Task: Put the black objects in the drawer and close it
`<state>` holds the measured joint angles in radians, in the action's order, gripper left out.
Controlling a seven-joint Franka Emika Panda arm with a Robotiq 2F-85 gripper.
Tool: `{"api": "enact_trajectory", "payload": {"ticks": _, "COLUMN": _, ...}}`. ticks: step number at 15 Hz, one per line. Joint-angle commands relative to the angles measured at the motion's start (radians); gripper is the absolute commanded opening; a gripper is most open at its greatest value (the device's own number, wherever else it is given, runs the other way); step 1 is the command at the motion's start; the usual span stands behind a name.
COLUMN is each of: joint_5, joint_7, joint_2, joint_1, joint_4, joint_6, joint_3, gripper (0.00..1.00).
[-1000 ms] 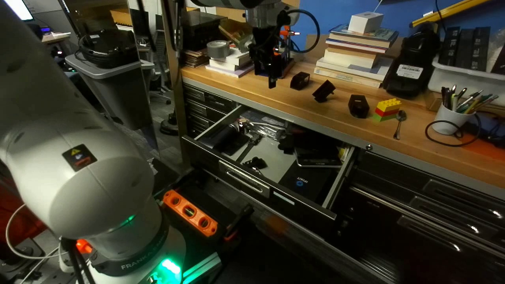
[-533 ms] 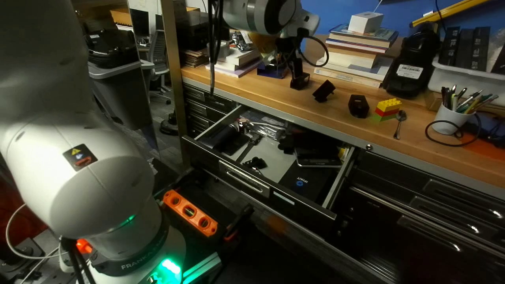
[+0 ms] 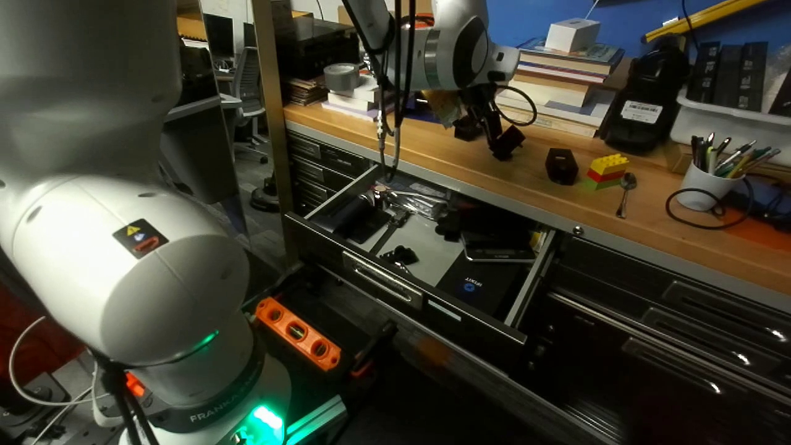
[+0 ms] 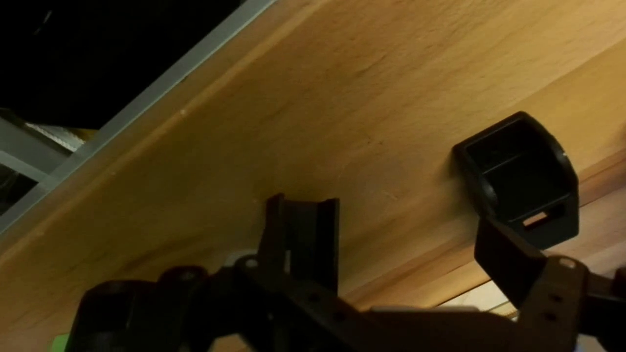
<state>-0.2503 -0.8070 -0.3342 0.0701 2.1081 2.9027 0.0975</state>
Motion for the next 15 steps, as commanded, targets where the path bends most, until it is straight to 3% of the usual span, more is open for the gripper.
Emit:
{"api": "enact_trajectory", "payload": {"ticks": 1, "joint_5": -0.081, "joint_7": -0.108, "joint_2": -0.056, "joint_1": 0.079, "joint_4": -0.098, "joint_6": -0.026, "joint_3": 0.081, "gripper": 1.00}}
{"api": "enact_trajectory", "payload": {"ticks": 4, "joint_5": -0.133, "joint_7": -0.194, "joint_2": -0.089, "joint_1": 0.144, "joint_4": -0.143, "joint_6": -0.043, "joint_3": 0.150, "gripper": 1.00}}
{"api": "enact_trajectory", "payload": {"ticks": 7, "joint_5": -0.138, "joint_7": -0.215, "joint_2": -0.091, "joint_1": 0.200, "joint_4": -0.168, "joint_6": -0.148, "joint_3": 0.197, "gripper": 1.00}}
{"api": "enact_trajectory", "payload": {"ticks": 11, "joint_5": -0.156, "joint_7": -0.216, "joint_2": -0.073, "joint_1": 0.204, "joint_4": -0.193, "joint_6": -0.341, "joint_3": 0.176, "gripper": 1.00}}
{"api": "enact_trajectory", "payload": {"ticks": 15, "joint_5": -0.175, "joint_7": -0.246, "joint_2": -0.074, "joint_1": 0.189, "joint_4": -0.179, "joint_6": -0.328, "joint_3": 0.168, "gripper": 1.00}}
